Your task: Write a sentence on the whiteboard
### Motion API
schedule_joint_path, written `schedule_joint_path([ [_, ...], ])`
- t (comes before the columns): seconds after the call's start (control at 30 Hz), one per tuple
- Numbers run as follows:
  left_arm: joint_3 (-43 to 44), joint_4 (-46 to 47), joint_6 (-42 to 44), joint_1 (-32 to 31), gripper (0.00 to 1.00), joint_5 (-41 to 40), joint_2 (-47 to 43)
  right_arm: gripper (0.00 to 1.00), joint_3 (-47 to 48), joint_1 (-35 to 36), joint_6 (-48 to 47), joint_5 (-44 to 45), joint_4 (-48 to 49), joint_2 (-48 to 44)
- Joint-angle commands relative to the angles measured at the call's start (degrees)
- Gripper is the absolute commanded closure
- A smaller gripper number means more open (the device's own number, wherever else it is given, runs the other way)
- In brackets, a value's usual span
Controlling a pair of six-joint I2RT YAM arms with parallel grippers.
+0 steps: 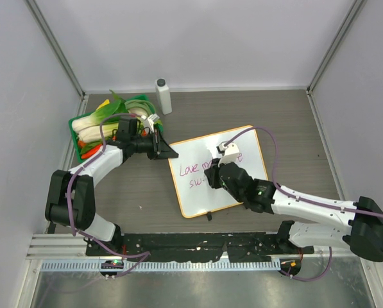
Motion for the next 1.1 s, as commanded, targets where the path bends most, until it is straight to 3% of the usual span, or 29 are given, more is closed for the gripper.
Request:
schedule_joint_path([
  [0.0, -1.93, -4.92, 3.07, -0.96, 1.0, -9.46, 1.57, 0.98, 1.42, -0.11, 0.48, -0.79, 1.28, 1.22],
  [0.77, -2.19, -4.48, 2.89, -0.96, 1.0, -9.19, 1.57, 0.99, 2.74, -1.43, 0.39, 6.94, -4.35, 0.61],
  [1.07, -2.28, -4.56, 2.89, -0.96, 1.0, -9.19, 1.57, 0.99, 4.41, -1.69, -1.54, 5.02, -2.86, 1.57],
])
